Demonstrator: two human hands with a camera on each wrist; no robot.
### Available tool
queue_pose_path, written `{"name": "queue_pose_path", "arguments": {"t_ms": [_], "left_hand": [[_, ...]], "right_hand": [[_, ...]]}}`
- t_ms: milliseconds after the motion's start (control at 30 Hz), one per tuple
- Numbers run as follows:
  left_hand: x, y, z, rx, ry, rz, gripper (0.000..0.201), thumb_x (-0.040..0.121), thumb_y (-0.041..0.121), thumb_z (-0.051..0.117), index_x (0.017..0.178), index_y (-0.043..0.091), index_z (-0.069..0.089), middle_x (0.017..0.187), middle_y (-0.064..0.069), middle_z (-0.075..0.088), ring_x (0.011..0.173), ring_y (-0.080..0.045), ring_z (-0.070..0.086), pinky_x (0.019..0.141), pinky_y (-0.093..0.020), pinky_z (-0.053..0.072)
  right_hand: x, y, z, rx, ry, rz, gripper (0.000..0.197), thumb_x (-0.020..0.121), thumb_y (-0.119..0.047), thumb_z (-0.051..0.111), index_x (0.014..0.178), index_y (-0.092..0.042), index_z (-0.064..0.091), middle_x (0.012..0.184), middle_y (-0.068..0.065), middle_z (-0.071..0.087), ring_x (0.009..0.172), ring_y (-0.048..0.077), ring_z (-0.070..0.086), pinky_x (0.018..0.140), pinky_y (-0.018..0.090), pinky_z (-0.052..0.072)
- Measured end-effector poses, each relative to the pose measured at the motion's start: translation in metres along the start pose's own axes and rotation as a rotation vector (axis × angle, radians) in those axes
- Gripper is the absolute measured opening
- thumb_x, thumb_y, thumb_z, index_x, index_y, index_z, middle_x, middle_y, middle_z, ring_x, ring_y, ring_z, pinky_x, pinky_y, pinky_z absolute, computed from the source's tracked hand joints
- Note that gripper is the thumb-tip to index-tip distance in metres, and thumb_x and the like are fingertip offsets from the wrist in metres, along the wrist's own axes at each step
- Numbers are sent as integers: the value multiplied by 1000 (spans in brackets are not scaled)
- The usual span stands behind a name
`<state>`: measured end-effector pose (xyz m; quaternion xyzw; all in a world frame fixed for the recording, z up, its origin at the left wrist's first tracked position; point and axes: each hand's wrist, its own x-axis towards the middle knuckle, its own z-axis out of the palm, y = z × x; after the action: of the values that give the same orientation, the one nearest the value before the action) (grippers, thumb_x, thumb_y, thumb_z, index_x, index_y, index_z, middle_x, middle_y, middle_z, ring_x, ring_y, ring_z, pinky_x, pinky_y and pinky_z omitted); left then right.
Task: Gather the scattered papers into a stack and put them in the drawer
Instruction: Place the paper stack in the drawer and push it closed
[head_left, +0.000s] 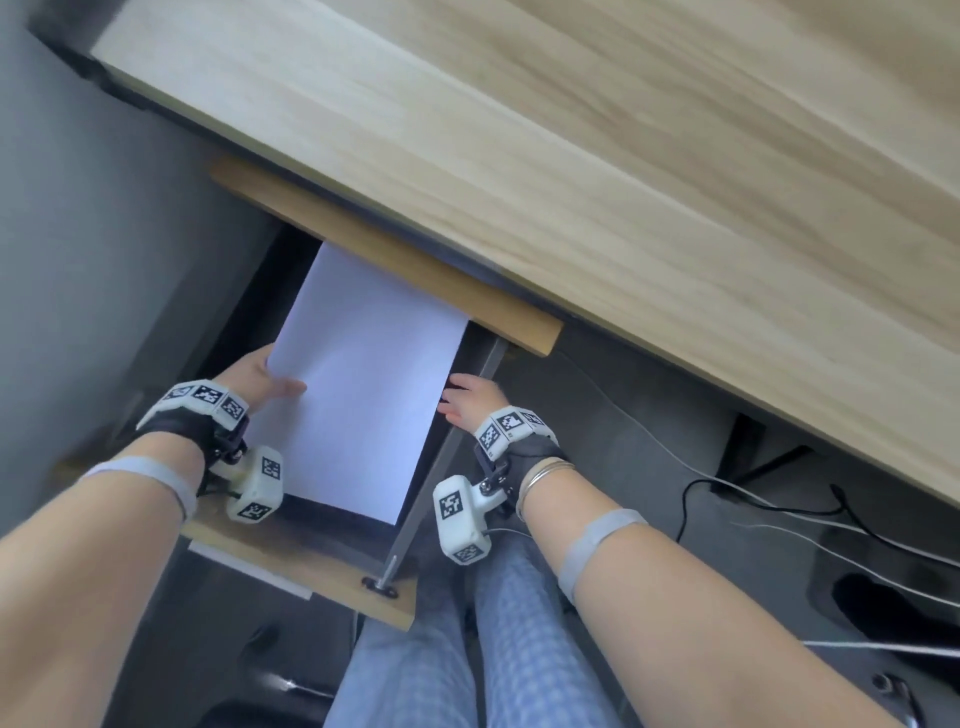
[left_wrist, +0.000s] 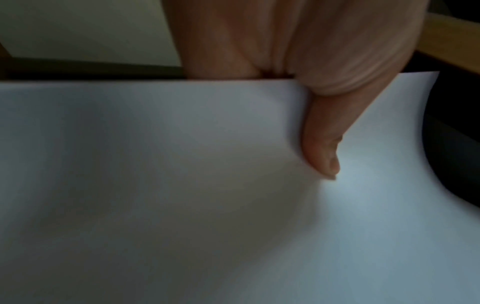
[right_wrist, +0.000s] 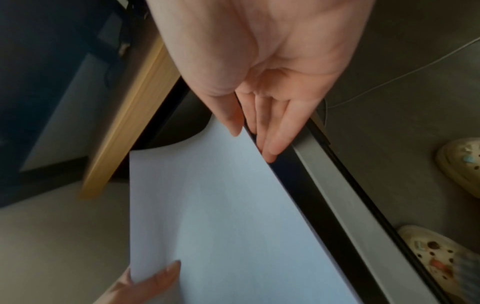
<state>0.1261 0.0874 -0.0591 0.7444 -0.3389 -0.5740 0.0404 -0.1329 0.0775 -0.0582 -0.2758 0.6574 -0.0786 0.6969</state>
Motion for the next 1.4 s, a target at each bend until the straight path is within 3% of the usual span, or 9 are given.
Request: {"name": "queue_pose_path", "arguments": {"t_ms": [100,200,300,433,700,933,1133,1300,1400], "left_hand": [[13,9,11,-12,-8,13,54,85,-1,60,136,7,44,113,-12,56,101,-25,52,87,-35,40],[24,16,19,-21,-21,23,51,85,-5,58,134,5,44,108,-13,55,98,-25,52,72,-30,43],[36,22,24,-6,-32,23,49,85,-2,60,132,4,46,109,-18,58,100,-31,57,81,-35,43],[48,30,32,61,-5,-9,46,85,0,60,130,3,49,107,-15,58,97,-23,53,85,-33,39],[53,33,37,92,77,-95,56,79,16,71,131,8,51,126,-18,61,112,-33,61,92,-34,45],[42,36,32,100,190,-69,55,83,1,61,135,3,45,134,-20,55,122,-33,54,99,-34,41],[1,6,14,14,238,-126,44,84,6,58,128,8,55,130,-15,59,120,-30,56,92,-27,39],[-45,-35,-7,55,389,-306,38,83,3,50,119,12,60,124,-17,61,111,-35,58,95,-34,45],[-71,-50,-11,119,475,-504,37,84,7,47,119,17,55,137,-20,42,121,-39,46,105,-40,37]], "right_hand": [[-2,-5,-16,-32,172,-62,31,91,12,36,116,10,55,90,30,63,49,11,55,44,10,45],[3,-1,-30,-74,285,-54,31,89,6,36,74,-9,58,64,4,57,51,11,52,45,12,44],[8,2,-38,-88,293,-47,36,88,5,36,64,-17,52,61,1,56,51,10,52,48,15,45],[11,3,-41,-90,287,-51,34,87,4,37,65,-17,52,60,1,56,52,10,52,52,16,45],[11,1,-41,-109,299,-42,32,89,1,38,66,-17,51,59,0,56,50,8,53,43,9,43],[6,-2,-37,-193,354,-35,30,90,-2,37,71,-18,53,63,-4,56,56,10,54,55,20,47],[-12,-10,-32,-420,363,-31,34,92,-5,35,109,-11,64,113,7,64,101,28,62,71,26,41],[-31,-10,-30,-460,327,7,32,93,-7,37,113,-11,62,117,8,66,106,27,63,81,29,48],[-38,-9,-26,-496,289,19,32,93,-10,38,115,-14,60,119,8,65,103,28,62,86,32,50]]}}
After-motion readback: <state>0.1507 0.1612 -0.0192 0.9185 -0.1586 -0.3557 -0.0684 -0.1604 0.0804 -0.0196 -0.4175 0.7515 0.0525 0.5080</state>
